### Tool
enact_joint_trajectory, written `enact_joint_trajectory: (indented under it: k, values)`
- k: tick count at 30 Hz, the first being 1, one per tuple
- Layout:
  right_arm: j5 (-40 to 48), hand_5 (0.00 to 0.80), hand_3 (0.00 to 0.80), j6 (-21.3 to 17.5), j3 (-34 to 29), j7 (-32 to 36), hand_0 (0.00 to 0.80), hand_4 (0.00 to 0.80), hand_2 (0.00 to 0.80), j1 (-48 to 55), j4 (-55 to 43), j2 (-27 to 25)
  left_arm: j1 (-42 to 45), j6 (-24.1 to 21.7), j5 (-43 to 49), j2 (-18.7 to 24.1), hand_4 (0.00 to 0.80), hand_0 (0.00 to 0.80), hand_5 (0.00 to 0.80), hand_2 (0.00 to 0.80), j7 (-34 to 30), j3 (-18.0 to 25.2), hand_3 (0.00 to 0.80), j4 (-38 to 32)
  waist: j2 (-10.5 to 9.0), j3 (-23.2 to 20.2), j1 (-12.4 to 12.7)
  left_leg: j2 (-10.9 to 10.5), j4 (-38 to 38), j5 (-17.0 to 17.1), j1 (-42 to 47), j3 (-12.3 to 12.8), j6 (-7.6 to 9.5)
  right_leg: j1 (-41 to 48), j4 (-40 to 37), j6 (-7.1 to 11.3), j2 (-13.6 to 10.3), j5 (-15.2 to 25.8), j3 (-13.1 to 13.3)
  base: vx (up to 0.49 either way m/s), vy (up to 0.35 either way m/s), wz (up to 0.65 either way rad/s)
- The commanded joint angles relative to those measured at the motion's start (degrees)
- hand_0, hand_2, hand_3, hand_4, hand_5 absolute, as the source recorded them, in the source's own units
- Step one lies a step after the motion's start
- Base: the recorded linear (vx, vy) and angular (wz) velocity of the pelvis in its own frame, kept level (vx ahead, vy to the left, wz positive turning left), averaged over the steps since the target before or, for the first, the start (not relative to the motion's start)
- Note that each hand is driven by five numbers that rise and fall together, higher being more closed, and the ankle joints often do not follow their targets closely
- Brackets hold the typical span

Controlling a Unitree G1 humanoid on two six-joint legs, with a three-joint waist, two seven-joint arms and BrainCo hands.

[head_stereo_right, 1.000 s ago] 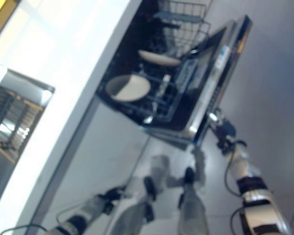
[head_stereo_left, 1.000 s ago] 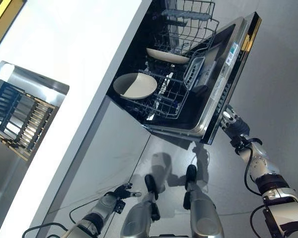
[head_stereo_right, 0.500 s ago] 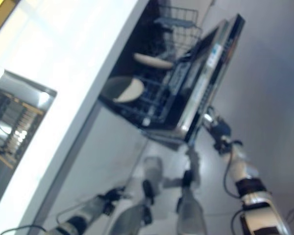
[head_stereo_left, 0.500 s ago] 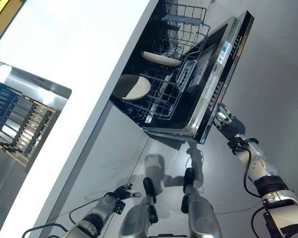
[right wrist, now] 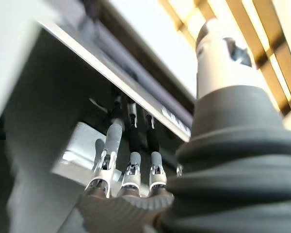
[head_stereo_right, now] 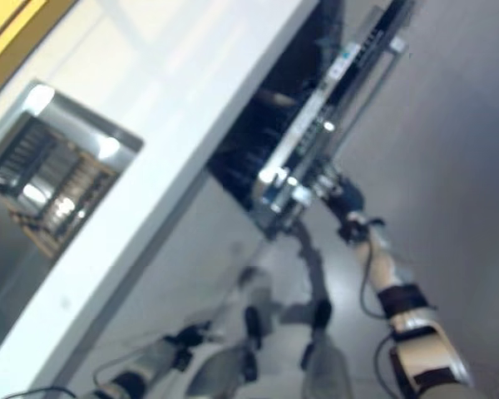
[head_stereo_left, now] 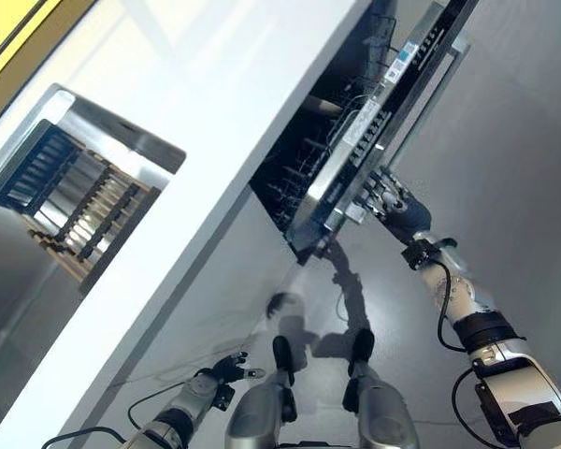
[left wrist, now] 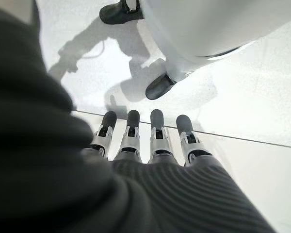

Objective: Take plates into dishwasher

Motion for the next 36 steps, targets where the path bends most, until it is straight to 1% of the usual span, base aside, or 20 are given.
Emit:
enact_joint_trajectory:
  k: [1,8,10,12,14,15,18,19,20,22,24,25,27,28,30,31,32,33,34,36]
  values:
    - [-3.5,0.0,0.0,2.5,5.4,4.6,0.0,0.0,0.0,-7.2,0.6,11.6,0.3,-0.3,-2.3,5.8,0.0,0.0,0.0,0.0,0.9,-2.0,0.0,-1.1,-6.58,-1.8,6.7,-2.0,4.0,1.7,-2.5,-0.5,0.51,-0.4,7.3,6.92,-10.2,-2.0,6.1,0.021,0.099,0.5]
    - [-5.3,0.0,0.0,1.6,5.2,3.6,0.0,0.0,0.0,-7.4,1.1,11.7,1.3,-0.6,-3.0,6.2,0.0,0.0,0.0,0.0,0.9,-1.3,0.0,-1.0,-6.98,-1.9,8.2,-3.2,4.9,1.0,-2.7,-1.6,1.33,0.7,7.8,7.22,-11.5,-1.4,5.7,0.035,0.095,0.65]
    - [-6.5,0.0,0.0,-0.5,4.4,1.8,0.0,0.0,0.0,-7.4,1.6,11.4,1.6,-0.7,-2.8,6.3,0.0,0.0,0.0,0.0,0.9,-0.8,0.0,-0.8,-7.28,-2.0,8.7,-3.5,5.3,0.6,-2.8,-2.1,1.7,1.3,8.1,7.25,-11.8,-1.4,5.6,0.038,0.086,0.36]
    - [-8.8,0.0,0.0,-2.9,3.5,-2.8,0.0,0.0,0.0,-7.1,1.8,11.3,2.1,-0.6,-2.2,6.4,0.0,0.0,0.0,0.0,0.9,-0.1,0.0,-0.7,-7.71,-2.2,9.0,-3.8,5.8,0.2,-2.8,-2.3,1.93,1.8,8.6,7.27,-12.0,-1.5,5.4,0.043,0.084,0.18]
    - [-18.1,0.0,0.0,-6.3,2.3,-9.1,0.0,0.0,0.0,-6.3,2.0,10.4,2.7,-0.4,-1.4,6.4,0.0,0.0,0.0,0.0,0.9,1.0,0.0,-0.4,-8.37,-2.6,9.2,-3.9,6.0,-0.1,-2.6,-2.3,2.17,2.6,8.9,7.32,-12.2,-1.6,5.3,0.043,0.1,0.1]
    - [-19.0,0.0,0.0,-6.5,2.1,-10.4,0.0,0.0,0.0,-5.9,1.7,10.0,3.0,-0.4,-1.3,6.5,0.0,0.0,0.0,0.0,1.0,1.3,0.0,-0.3,-8.61,-2.8,9.2,-3.9,6.0,-0.1,-2.5,-2.3,2.26,2.7,9.1,7.34,-12.3,-1.6,5.3,0.046,0.116,0.08]
    - [-35.7,0.0,0.0,-8.5,0.8,-16.3,0.0,0.0,0.0,1.0,-3.1,6.6,5.4,-0.4,-0.3,6.7,0.0,0.0,0.0,0.0,2.0,4.5,0.0,-0.1,-10.99,-3.7,8.6,-3.7,5.3,-0.7,-1.6,-2.5,3.16,3.0,10.8,8.16,-12.8,0.2,6.1,0.06,0.101,0.34]
    - [-38.6,0.0,0.0,-9.1,0.9,-16.5,0.0,0.0,0.0,3.7,-4.5,5.4,5.9,-0.3,0.0,6.8,0.0,0.0,0.0,0.0,2.3,5.2,0.0,0.1,-11.68,-4.0,8.3,-3.6,4.7,-0.7,-1.1,-2.5,3.39,3.0,11.2,8.64,-13.1,1.2,6.3,0.053,0.06,0.48]
    - [-40.8,0.0,0.0,-8.4,1.1,-16.7,0.0,0.0,0.0,6.4,-6.1,4.6,6.3,-0.1,0.0,6.9,0.0,0.0,0.0,0.0,2.2,6.0,0.0,0.3,-12.44,-4.3,7.7,-3.5,4.2,-0.9,-0.5,-2.3,3.69,2.9,11.9,9.23,-13.2,2.4,6.7,0.053,0.054,0.5]
    - [-43.7,0.0,0.0,-9.1,0.7,-15.0,0.0,0.0,0.0,12.0,-6.7,3.1,7.1,-0.5,0.1,7.2,0.0,0.0,0.0,0.0,1.9,7.4,0.0,1.4,-13.57,-5.2,6.8,-3.4,3.1,-1.2,0.8,-1.9,4.16,3.0,12.9,9.99,-13.5,3.8,7.5,0.072,0.061,0.71]
    - [-45.2,0.0,0.0,-7.9,0.3,-12.8,0.0,0.0,0.0,17.5,-5.6,1.9,7.8,-1.0,-0.2,7.5,0.0,0.0,0.0,0.0,1.9,8.7,0.0,2.5,-14.69,-6.5,6.0,-3.3,2.5,-1.7,1.7,-1.4,4.59,3.2,13.9,10.67,-13.7,5.2,8.3,0.083,0.054,1.04]
    - [-46.0,0.0,0.0,-7.6,0.3,-12.5,0.0,0.0,0.0,19.3,-4.4,1.8,7.9,-1.1,-0.1,7.6,0.0,0.0,0.0,0.0,1.9,9.1,0.0,2.9,-15.05,-7.0,5.8,-3.2,2.3,-1.8,2.1,-1.2,4.76,3.3,14.3,10.84,-13.8,5.5,8.6,0.086,0.04,1.16]
    - [-47.2,0.0,0.0,-3.4,0.1,-10.7,0.0,0.0,0.0,22.6,1.5,2.3,7.7,-1.5,0.1,7.8,0.0,0.0,0.0,0.0,2.1,9.9,0.0,4.3,-15.94,-8.5,5.3,-3.2,1.9,-2.3,2.8,-1.0,5.23,3.5,15.6,11.12,-13.7,6.4,9.4,0.099,0.029,0.87]
    - [-47.9,0.0,0.0,-2.7,0.0,-10.1,0.0,0.0,0.0,23.4,5.3,2.7,7.5,-1.8,0.2,7.9,0.0,0.0,0.0,0.0,2.2,9.9,0.0,4.9,-16.16,-8.9,5.1,-3.3,1.8,-2.6,3.1,-1.0,5.49,3.5,16.3,11.17,-13.7,6.7,10.0,0.106,0.017,0.56]
    - [-48.7,0.0,0.0,-1.9,-0.1,-9.1,0.0,0.0,0.0,24.8,14.2,4.0,6.6,-1.5,0.9,8.1,0.0,0.0,0.0,0.0,2.4,9.8,0.0,5.6,-16.45,-10.0,5.1,-3.4,1.7,-3.0,3.6,-1.5,6.08,3.7,17.8,11.17,-13.4,7.0,10.8,0.117,0.001,0.37]
    - [-49.5,0.0,0.0,-2.5,-0.2,-9.5,0.0,0.0,0.0,25.4,18.4,4.9,6.3,-1.3,1.4,8.0,0.0,0.0,0.0,0.0,2.5,9.6,0.0,5.9,-16.49,-10.5,5.2,-3.5,1.6,-3.1,3.7,-2.0,6.33,4.0,18.4,11.08,-13.2,7.2,11.5,0.093,-0.017,0.17]
    - [-49.3,0.0,0.0,-2.6,-0.2,-9.5,0.0,0.0,0.0,25.5,19.6,5.2,6.2,-1.2,1.6,8.0,0.0,0.0,0.0,0.0,2.5,9.5,0.0,6.0,-16.46,-10.8,5.3,-3.5,1.6,-3.0,3.5,-2.3,6.41,3.9,18.4,11.03,-13.1,7.4,11.6,0.092,-0.032,0.08]
    - [-49.1,0.0,0.0,-2.3,-0.3,-9.5,0.0,0.0,0.0,26.0,22.6,6.2,5.8,-0.9,2.3,8.1,0.0,0.0,0.0,0.0,2.4,9.4,0.0,6.2,-16.42,-11.2,5.4,-3.7,1.5,-3.0,3.7,-3.0,6.67,4.2,19.0,10.99,-12.9,7.6,12.3,0.126,-0.066,0.09]
    - [-48.6,0.0,0.0,-1.9,-0.6,-10.3,0.0,0.0,0.0,26.6,27.4,7.8,5.2,-0.3,3.2,8.1,0.0,0.0,0.0,0.0,2.1,8.8,0.0,6.7,-16.26,-12.0,5.4,-3.9,1.4,-3.0,3.7,-4.3,7.05,4.4,19.7,10.92,-12.5,8.0,13.9,0.154,-0.092,0.15]
    - [-48.1,0.0,0.0,-0.3,-1.1,-10.7,0.0,0.0,0.0,27.0,31.6,9.0,4.4,0.5,4.5,8.1,0.0,0.0,0.0,0.0,1.6,8.1,0.0,7.4,-15.97,-13.0,4.9,-4.3,1.4,-3.2,3.6,-6.3,7.62,4.5,20.4,10.69,-11.7,8.4,16.8,0.124,-0.106,0.33]
